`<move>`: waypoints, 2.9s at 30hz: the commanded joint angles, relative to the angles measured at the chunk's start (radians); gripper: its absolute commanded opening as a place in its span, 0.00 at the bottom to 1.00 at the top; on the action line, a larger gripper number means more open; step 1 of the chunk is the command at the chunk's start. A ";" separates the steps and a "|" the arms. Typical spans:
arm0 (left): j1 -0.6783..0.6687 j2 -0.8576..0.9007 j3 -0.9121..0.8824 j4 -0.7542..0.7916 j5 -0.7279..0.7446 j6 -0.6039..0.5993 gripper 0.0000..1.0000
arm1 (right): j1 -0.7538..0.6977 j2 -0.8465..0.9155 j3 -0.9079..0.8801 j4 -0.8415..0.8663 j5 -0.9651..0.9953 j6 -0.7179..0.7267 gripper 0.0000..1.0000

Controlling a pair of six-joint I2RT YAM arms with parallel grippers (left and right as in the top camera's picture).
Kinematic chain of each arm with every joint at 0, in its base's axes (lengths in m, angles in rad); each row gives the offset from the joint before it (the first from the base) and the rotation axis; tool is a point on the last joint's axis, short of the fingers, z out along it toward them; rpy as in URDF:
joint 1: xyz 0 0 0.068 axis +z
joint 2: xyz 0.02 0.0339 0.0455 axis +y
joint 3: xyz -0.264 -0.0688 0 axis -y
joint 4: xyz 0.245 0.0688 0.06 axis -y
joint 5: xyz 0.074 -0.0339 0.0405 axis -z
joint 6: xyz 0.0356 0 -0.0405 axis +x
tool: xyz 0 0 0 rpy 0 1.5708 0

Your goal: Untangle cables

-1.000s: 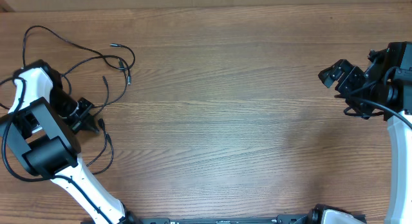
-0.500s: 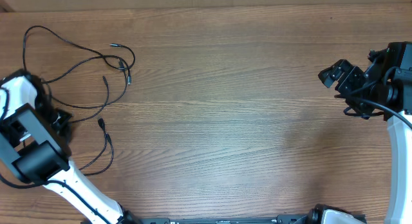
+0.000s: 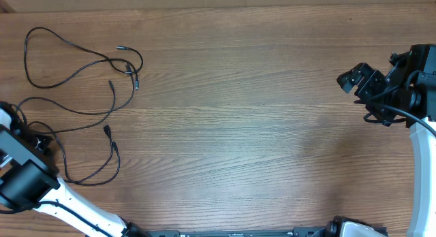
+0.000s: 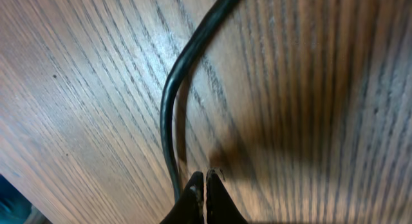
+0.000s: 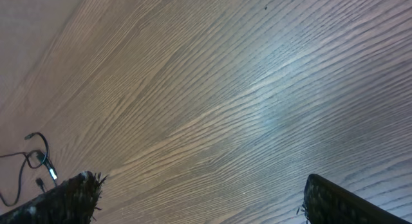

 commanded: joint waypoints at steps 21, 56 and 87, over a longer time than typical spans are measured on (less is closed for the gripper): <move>-0.188 -0.133 -0.084 0.149 0.174 0.197 0.04 | -0.001 -0.010 0.029 0.005 0.007 0.001 1.00; -0.092 -0.183 0.056 0.126 0.193 0.154 0.04 | -0.001 -0.010 0.029 0.005 0.007 0.001 1.00; -0.840 -0.493 0.184 -0.242 0.845 0.498 0.04 | -0.001 -0.010 0.029 0.006 0.007 0.001 1.00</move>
